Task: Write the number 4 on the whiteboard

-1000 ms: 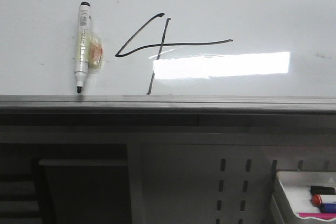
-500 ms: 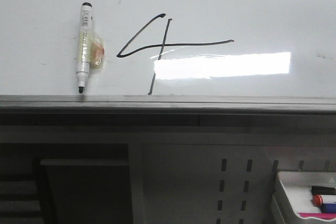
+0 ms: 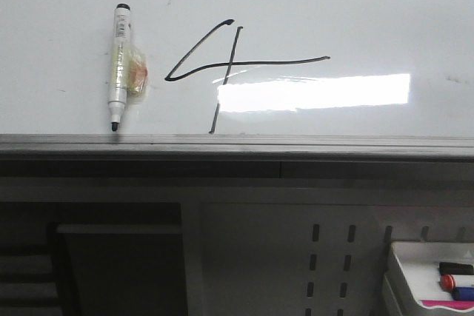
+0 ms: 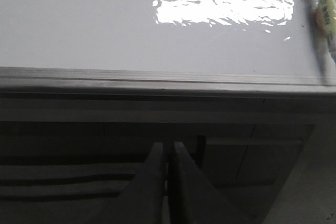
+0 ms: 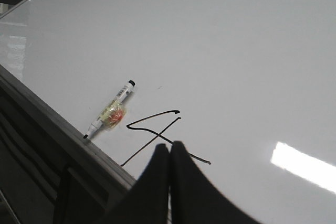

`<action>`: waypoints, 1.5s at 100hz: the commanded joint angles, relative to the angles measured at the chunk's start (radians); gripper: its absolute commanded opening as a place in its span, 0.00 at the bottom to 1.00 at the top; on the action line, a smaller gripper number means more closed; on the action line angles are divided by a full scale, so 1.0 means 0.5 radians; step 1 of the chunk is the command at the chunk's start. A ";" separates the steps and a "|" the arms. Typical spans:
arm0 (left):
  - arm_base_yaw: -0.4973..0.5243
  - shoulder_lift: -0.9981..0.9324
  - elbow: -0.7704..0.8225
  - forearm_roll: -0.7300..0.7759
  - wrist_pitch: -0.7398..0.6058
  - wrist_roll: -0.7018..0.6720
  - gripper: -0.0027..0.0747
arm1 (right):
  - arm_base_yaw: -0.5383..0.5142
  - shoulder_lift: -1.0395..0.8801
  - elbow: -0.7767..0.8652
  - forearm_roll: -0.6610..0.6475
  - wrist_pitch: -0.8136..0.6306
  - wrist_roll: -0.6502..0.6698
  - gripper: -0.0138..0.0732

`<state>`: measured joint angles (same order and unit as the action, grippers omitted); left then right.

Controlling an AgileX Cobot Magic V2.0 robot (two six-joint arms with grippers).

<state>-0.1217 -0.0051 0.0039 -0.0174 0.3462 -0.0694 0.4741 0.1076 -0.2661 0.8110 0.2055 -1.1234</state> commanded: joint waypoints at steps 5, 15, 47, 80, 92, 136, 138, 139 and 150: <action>0.033 -0.049 0.066 -0.007 -0.070 -0.031 0.01 | -0.010 0.015 -0.050 0.037 -0.124 -0.003 0.08; 0.033 -0.049 0.066 -0.007 -0.070 -0.031 0.01 | -0.010 0.015 -0.050 0.037 -0.124 -0.003 0.08; 0.035 -0.049 0.066 -0.007 -0.070 -0.031 0.01 | -0.010 0.015 -0.050 0.037 -0.124 -0.003 0.08; 0.035 -0.049 0.066 -0.007 -0.070 -0.031 0.01 | -0.010 0.015 -0.046 0.037 -0.124 -0.003 0.08; 0.035 -0.049 0.066 -0.007 -0.070 -0.031 0.01 | -0.013 0.015 0.015 0.037 -0.213 -0.003 0.08; 0.035 -0.049 0.066 -0.007 -0.070 -0.031 0.01 | -0.421 0.015 0.382 -0.785 -0.339 0.930 0.08; 0.035 -0.049 0.066 -0.007 -0.070 -0.031 0.01 | -0.437 0.015 0.395 -0.934 -0.339 1.111 0.08; 0.035 -0.049 0.066 -0.007 -0.070 -0.031 0.01 | -0.453 0.015 0.409 -1.037 -0.339 1.234 0.08; 0.035 -0.049 0.066 -0.007 -0.070 -0.031 0.01 | -0.577 0.015 0.515 -1.737 -0.334 2.071 0.08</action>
<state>-0.1068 -0.0051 0.0039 -0.0174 0.3486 -0.0755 0.2358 0.1076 -0.0173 0.2262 0.0979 -0.4276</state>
